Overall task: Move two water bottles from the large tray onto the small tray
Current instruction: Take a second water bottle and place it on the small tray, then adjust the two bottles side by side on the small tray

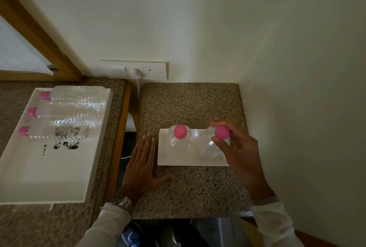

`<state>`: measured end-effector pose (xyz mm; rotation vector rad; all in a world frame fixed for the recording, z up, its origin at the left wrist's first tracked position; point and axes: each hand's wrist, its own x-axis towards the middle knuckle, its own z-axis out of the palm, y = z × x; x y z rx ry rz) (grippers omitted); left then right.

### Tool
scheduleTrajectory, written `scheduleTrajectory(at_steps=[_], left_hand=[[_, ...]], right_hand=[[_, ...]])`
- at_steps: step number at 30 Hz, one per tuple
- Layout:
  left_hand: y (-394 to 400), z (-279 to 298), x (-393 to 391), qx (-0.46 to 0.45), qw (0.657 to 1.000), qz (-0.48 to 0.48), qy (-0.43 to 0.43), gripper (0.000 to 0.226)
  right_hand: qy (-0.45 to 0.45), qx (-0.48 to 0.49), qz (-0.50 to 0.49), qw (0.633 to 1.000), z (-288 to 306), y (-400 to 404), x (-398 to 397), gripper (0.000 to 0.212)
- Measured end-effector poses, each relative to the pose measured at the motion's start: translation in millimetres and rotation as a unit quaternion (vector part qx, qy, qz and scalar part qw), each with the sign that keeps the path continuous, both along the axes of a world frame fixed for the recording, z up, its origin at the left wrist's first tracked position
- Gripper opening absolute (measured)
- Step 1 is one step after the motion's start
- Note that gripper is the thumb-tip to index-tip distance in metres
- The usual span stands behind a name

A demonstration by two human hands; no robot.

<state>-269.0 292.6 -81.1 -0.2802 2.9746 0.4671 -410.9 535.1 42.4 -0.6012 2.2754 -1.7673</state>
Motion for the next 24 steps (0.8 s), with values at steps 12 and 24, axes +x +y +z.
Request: scheduleTrajectory(at_steps=[12, 24], left_hand=[[5.6, -11.8, -7.0, 0.013, 1.0, -0.018, 0.0, 0.122], [1.9, -3.4, 2.1, 0.027, 0.999, -0.011, 0.02, 0.124]], right_hand=[[0.008, 0.072, 0.041, 0.997, 3.8, -1.6, -3.9, 0.041], [-0.011, 0.089, 0.017, 0.996, 23.9, 6.2, -1.0, 0.057]])
